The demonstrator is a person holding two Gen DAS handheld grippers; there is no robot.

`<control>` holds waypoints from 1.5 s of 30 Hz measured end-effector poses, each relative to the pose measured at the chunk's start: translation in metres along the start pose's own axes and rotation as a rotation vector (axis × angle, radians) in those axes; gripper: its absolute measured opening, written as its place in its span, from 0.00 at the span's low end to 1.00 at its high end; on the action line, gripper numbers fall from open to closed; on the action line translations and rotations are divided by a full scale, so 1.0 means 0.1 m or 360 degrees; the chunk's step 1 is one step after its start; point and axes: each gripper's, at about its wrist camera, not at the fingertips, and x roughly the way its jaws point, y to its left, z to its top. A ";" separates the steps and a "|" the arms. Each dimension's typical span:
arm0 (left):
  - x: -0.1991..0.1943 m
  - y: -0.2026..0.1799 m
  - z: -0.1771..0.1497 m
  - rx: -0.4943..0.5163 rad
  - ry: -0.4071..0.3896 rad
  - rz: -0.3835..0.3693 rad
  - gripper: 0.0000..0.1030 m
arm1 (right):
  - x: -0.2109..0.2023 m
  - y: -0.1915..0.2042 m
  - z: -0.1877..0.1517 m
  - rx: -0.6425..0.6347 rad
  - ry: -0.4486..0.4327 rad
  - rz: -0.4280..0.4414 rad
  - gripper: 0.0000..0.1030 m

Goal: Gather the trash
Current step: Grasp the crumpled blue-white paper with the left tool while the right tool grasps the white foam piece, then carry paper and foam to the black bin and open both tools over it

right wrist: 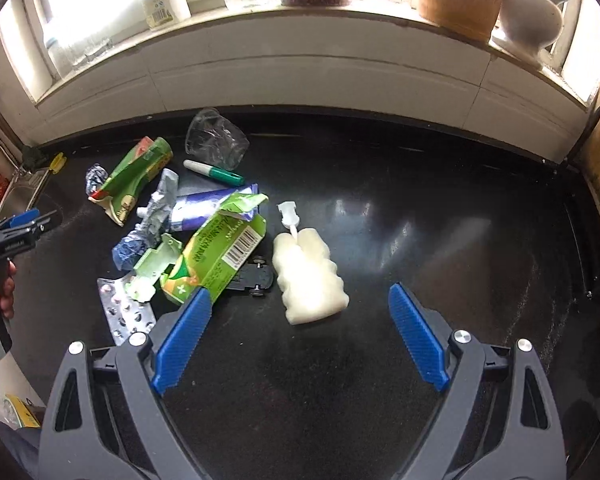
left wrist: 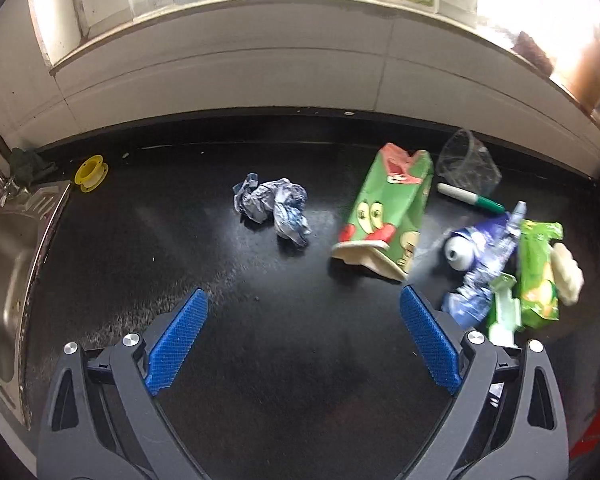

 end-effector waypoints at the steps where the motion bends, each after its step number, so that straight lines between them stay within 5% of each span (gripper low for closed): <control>1: 0.10 0.04 0.05 -0.0005 0.0005 0.0012 0.91 | 0.11 -0.04 0.02 0.0005 0.0025 0.0000 0.85; 9: 0.92 0.25 0.41 0.0091 0.0079 0.0074 0.91 | 0.77 -0.18 0.13 0.0014 0.0201 -0.0011 0.83; 14: 1.09 0.31 0.50 0.0086 0.0046 0.0045 0.91 | 1.03 -0.23 0.16 -0.0019 0.0289 0.0034 0.77; 18: 1.14 0.30 0.57 0.0096 0.0011 0.0025 0.89 | 1.11 -0.21 0.16 -0.0065 0.0320 0.0083 0.62; 20: 1.15 0.30 0.60 0.0092 -0.0010 0.0001 0.81 | 1.10 -0.16 0.16 -0.0108 0.0302 0.0090 0.42; 25: 1.11 0.27 0.68 0.0090 -0.0007 0.0000 0.42 | 1.05 -0.13 0.16 -0.0102 0.0288 0.0072 0.31; 36: 0.27 0.07 0.46 0.0059 -0.0057 -0.0048 0.41 | 0.39 -0.13 0.15 -0.0016 0.0118 0.0053 0.28; 45: -0.62 -0.48 -0.49 0.0151 -0.0014 -0.0178 0.41 | -0.28 0.01 -0.28 0.0009 -0.0012 0.0057 0.28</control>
